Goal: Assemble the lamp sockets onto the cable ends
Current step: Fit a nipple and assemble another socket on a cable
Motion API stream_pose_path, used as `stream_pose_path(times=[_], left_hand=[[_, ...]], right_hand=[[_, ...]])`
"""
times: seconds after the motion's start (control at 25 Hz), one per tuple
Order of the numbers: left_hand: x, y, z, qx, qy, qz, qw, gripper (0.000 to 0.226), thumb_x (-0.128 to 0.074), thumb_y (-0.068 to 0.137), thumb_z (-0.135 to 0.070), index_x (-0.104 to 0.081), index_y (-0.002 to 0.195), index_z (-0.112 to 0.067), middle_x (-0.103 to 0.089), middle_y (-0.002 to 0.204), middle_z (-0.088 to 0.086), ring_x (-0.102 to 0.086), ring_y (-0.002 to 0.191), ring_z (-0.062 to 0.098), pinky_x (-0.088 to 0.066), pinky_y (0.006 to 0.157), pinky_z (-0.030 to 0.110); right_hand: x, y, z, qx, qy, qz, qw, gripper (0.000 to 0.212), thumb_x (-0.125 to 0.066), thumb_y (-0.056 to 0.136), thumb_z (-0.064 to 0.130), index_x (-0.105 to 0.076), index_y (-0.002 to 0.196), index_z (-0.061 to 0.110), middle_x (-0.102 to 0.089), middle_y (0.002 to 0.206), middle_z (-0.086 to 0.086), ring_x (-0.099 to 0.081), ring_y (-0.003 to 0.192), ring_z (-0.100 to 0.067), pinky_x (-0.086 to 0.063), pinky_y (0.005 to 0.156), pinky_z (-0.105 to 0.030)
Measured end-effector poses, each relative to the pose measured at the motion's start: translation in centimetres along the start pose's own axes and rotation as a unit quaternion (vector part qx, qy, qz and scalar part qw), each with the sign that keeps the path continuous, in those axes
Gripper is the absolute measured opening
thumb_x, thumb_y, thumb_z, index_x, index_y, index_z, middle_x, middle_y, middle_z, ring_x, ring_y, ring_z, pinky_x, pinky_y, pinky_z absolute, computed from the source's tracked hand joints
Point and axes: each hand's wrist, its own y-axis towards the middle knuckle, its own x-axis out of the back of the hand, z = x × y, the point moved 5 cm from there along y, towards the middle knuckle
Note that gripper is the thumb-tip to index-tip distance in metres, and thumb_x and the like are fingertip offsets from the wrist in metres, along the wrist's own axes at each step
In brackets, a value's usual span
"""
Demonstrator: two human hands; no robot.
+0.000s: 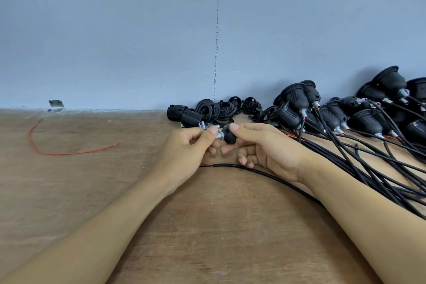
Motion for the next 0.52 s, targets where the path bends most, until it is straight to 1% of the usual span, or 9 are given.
stream_pose_path(times=[0.04,0.12,0.16,0.2,0.28,0.36,0.44,0.52], left_hand=[[-0.1,0.0,0.0,-0.005,0.007,0.01,1.0,0.035,-0.063,0.097,-0.042,-0.076,0.07,-0.023,-0.071,0.067,-0.009,-0.062,0.064,0.0,-0.053,0.072,0.023],[-0.1,-0.1,-0.2,-0.023,0.034,0.011,0.999,0.031,-0.066,0.096,-0.037,-0.075,0.07,-0.023,-0.071,0.067,-0.012,-0.061,0.064,-0.003,-0.048,0.066,0.012],[0.0,-0.1,-0.4,-0.033,0.048,0.006,0.998,0.026,-0.068,0.095,-0.035,-0.074,0.072,-0.025,-0.07,0.068,-0.013,-0.059,0.064,-0.004,-0.045,0.064,0.009],[0.1,-0.1,-0.6,-0.042,0.058,-0.001,0.997,0.021,-0.07,0.094,-0.033,-0.074,0.074,-0.027,-0.071,0.07,-0.011,-0.059,0.065,-0.004,-0.045,0.063,0.01],[0.2,-0.2,-0.9,-0.057,0.065,-0.015,0.996,0.015,-0.073,0.092,-0.029,-0.075,0.077,-0.027,-0.072,0.075,-0.006,-0.059,0.067,0.0,-0.046,0.065,0.016],[0.2,-0.4,-1.3,-0.075,0.078,-0.025,0.994,0.015,-0.074,0.092,-0.026,-0.074,0.077,-0.026,-0.07,0.07,-0.011,-0.057,0.064,-0.001,-0.044,0.061,0.013],[0.1,-0.8,-1.9,-0.108,0.111,-0.036,0.987,0.015,-0.074,0.092,-0.023,-0.073,0.077,-0.024,-0.064,0.063,-0.017,-0.054,0.061,-0.003,-0.039,0.06,0.01],[0.0,-1.1,-2.4,-0.143,0.142,-0.048,0.978,0.014,-0.075,0.091,-0.021,-0.073,0.078,-0.023,-0.062,0.066,-0.015,-0.054,0.064,-0.002,-0.037,0.062,0.008]], right_hand=[[0.0,0.0,0.0,-0.002,-0.003,0.001,1.0,0.022,-0.063,0.094,0.04,-0.07,0.087,0.02,-0.073,0.103,-0.022,-0.055,0.056,-0.014,-0.043,0.049,-0.02],[-0.1,0.0,-0.1,-0.005,-0.01,0.002,1.0,0.024,-0.063,0.094,0.04,-0.074,0.078,0.027,-0.073,0.101,-0.021,-0.055,0.055,-0.014,-0.043,0.049,-0.02],[-0.1,0.0,-0.1,-0.006,-0.016,0.0,1.0,0.026,-0.063,0.093,0.041,-0.074,0.074,0.029,-0.074,0.1,-0.022,-0.055,0.054,-0.014,-0.043,0.049,-0.02],[-0.1,0.1,-0.1,-0.007,-0.02,-0.002,1.0,0.026,-0.063,0.093,0.042,-0.073,0.073,0.029,-0.074,0.099,-0.022,-0.054,0.053,-0.014,-0.043,0.048,-0.02],[0.0,0.2,-0.1,-0.01,-0.028,-0.009,1.0,0.024,-0.062,0.093,0.043,-0.069,0.081,0.023,-0.074,0.097,-0.021,-0.053,0.051,-0.014,-0.042,0.047,-0.021],[0.2,0.3,-0.2,-0.012,-0.036,-0.012,0.999,0.029,-0.061,0.094,0.045,-0.062,0.086,0.017,-0.074,0.092,-0.018,-0.051,0.05,-0.014,-0.041,0.045,-0.021],[0.3,0.3,-0.1,-0.014,-0.044,-0.015,0.999,0.035,-0.061,0.093,0.048,-0.06,0.087,0.014,-0.073,0.081,-0.013,-0.048,0.047,-0.013,-0.036,0.044,-0.02],[0.4,0.2,-0.1,-0.015,-0.067,-0.018,0.997,0.043,-0.059,0.093,0.051,-0.057,0.081,0.01,-0.065,0.059,-0.002,-0.038,0.041,-0.009,-0.025,0.043,-0.02]])
